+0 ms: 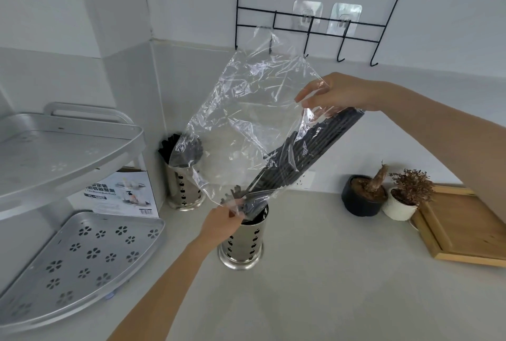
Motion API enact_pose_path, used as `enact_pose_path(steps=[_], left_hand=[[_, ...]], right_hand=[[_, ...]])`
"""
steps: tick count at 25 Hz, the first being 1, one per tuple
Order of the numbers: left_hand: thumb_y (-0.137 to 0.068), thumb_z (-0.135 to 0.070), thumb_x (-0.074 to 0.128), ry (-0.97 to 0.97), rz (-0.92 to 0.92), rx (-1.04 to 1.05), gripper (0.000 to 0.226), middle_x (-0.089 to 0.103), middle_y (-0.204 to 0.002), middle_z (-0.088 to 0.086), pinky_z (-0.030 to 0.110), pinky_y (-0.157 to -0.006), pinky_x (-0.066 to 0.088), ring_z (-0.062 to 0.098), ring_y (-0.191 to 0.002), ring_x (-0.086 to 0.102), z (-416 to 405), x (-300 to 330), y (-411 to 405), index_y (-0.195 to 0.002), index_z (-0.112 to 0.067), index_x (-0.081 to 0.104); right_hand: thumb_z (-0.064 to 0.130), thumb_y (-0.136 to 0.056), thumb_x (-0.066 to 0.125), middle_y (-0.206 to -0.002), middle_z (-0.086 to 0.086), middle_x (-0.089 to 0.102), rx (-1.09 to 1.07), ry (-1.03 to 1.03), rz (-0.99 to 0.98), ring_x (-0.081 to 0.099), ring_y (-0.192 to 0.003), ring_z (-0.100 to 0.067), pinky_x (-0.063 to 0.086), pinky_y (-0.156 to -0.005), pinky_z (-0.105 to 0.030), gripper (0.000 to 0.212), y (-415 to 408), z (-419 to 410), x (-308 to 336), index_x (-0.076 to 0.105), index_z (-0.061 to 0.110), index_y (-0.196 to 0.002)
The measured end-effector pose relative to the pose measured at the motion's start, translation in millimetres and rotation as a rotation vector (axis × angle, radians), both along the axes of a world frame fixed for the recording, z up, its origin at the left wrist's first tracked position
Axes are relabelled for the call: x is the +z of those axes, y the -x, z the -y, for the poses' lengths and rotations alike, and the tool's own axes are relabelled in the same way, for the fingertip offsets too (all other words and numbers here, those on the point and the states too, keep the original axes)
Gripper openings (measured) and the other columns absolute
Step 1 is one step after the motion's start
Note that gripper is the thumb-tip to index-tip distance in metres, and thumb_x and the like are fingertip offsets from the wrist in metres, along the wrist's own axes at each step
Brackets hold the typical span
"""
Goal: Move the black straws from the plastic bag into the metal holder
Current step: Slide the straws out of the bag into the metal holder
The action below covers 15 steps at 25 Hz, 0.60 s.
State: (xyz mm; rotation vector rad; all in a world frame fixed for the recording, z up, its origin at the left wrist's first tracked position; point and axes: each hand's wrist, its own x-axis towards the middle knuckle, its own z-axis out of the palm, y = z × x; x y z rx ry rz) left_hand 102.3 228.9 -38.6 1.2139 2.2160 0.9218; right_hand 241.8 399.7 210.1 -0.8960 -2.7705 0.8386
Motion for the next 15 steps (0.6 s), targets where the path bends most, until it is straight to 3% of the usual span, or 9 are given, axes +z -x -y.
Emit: enact_pose_path(steps=[2, 4, 7, 11, 13, 15], left_hand=[[-0.088, -0.012, 0.046, -0.028, 0.025, -0.016, 0.029, 0.043, -0.058, -0.009, 0.009, -0.047, 0.037, 0.005, -0.054, 0.040, 1.9, 2.2, -0.7, -0.110, 0.004, 0.052], [-0.086, -0.012, 0.049, -0.081, 0.076, -0.037, 0.034, 0.045, -0.061, -0.006, 0.004, -0.048, 0.038, 0.007, -0.055, 0.042, 4.5, 5.5, -0.3, -0.120, -0.006, 0.047], [-0.085, -0.011, 0.052, -0.167, 0.117, -0.039, 0.037, 0.048, -0.067, -0.007, 0.009, -0.055, 0.037, 0.010, -0.059, 0.046, 8.1, 2.8, 3.3, -0.122, -0.012, 0.048], [-0.087, -0.012, 0.049, -0.189, 0.082, 0.026, 0.036, 0.050, -0.058, -0.007, 0.006, -0.048, 0.039, -0.001, -0.047, 0.049, 17.0, -8.1, 4.8, -0.123, -0.019, 0.053], [-0.087, -0.009, 0.046, -0.202, 0.070, 0.054, 0.038, 0.050, -0.059, -0.007, 0.005, -0.050, 0.040, -0.006, -0.048, 0.051, 20.6, -9.9, 1.9, -0.123, -0.019, 0.052], [-0.086, -0.005, 0.043, -0.210, 0.075, 0.034, 0.041, 0.049, -0.059, -0.008, 0.013, -0.053, 0.042, 0.003, -0.049, 0.050, 20.8, -8.7, -1.9, -0.124, -0.018, 0.047]], right_hand=[[0.024, -0.086, 0.061, -0.118, -0.011, 0.063, 0.007, -0.021, 0.007, 0.061, -0.097, -0.022, 0.047, -0.093, -0.036, 0.026, 2.2, 1.5, 2.0, 0.063, 0.018, -0.112], [0.025, -0.086, 0.061, -0.116, -0.009, 0.064, 0.017, -0.046, 0.015, 0.060, -0.108, -0.028, 0.046, -0.100, -0.041, 0.026, 4.1, 3.1, 5.7, 0.063, 0.019, -0.110], [0.026, -0.086, 0.060, -0.115, -0.009, 0.065, 0.030, -0.074, 0.019, 0.058, -0.112, -0.030, 0.044, -0.102, -0.045, 0.026, 6.0, 4.0, 7.4, 0.064, 0.018, -0.111], [0.025, -0.086, 0.060, -0.119, -0.011, 0.063, 0.040, -0.065, 0.030, 0.060, -0.102, -0.030, 0.046, -0.098, -0.042, 0.022, 11.3, 8.1, 0.6, 0.064, 0.020, -0.107], [0.026, -0.086, 0.061, -0.114, -0.006, 0.065, 0.051, -0.087, 0.046, 0.059, -0.104, -0.032, 0.044, -0.101, -0.046, 0.019, 13.2, 7.8, -2.9, 0.065, 0.022, -0.104], [0.028, -0.085, 0.061, -0.103, 0.004, 0.066, 0.057, -0.093, 0.067, 0.054, -0.111, -0.044, 0.042, -0.100, -0.054, 0.018, 11.9, 6.5, -4.5, 0.066, 0.025, -0.102]])
